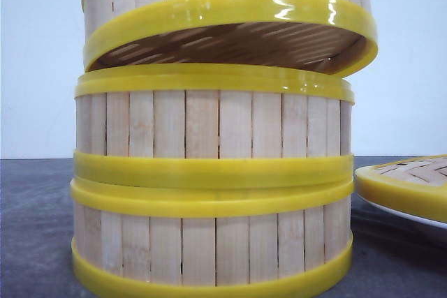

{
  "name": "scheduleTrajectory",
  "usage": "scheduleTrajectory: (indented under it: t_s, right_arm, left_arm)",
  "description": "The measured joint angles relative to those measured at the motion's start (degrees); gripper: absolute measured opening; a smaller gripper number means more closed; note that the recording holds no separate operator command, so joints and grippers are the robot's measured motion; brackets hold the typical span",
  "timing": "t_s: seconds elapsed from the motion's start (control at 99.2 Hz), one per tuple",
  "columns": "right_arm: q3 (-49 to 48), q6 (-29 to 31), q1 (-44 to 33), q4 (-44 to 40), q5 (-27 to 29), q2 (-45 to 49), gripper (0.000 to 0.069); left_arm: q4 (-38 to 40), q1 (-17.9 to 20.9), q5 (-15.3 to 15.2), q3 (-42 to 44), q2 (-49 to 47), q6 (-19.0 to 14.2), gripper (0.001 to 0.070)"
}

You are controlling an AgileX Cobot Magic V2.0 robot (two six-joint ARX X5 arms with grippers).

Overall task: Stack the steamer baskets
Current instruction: 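Lower the basket with the right gripper onto the two-basket stack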

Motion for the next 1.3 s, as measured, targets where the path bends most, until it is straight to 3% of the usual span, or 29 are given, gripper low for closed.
scheduleTrajectory:
  t_s: [0.202, 1.038, 1.099, 1.22, 1.3]
  right_arm:
    - [0.0, 0.31, 0.07, 1.36, -2.25, 0.02, 0.0024]
    - [0.0, 0.2, 0.42, 2.67, -0.35, 2.43, 0.0026]
    - [0.0, 0.22, 0.42, 2.67, -0.57, 2.45, 0.0057]
    - [0.0, 0.24, 0.52, 2.71, -1.29, 2.64, 0.0195]
    - [0.0, 0.26, 0.55, 2.58, -1.92, 2.67, 0.0233]
  left_arm:
    - [0.02, 0.0, 0.0, 0.0, -0.04, 0.0, 0.0384]
    - [-1.05, 0.0, 0.0, 0.0, -0.37, 0.0, 0.0384]
    - [-1.05, 0.0, 0.0, 0.0, -0.37, 0.0, 0.0384]
    - [-1.05, 0.0, 0.0, 0.0, -0.35, 0.0, 0.0384]
    - [-1.05, 0.0, 0.0, 0.0, -0.35, 0.0, 0.0384]
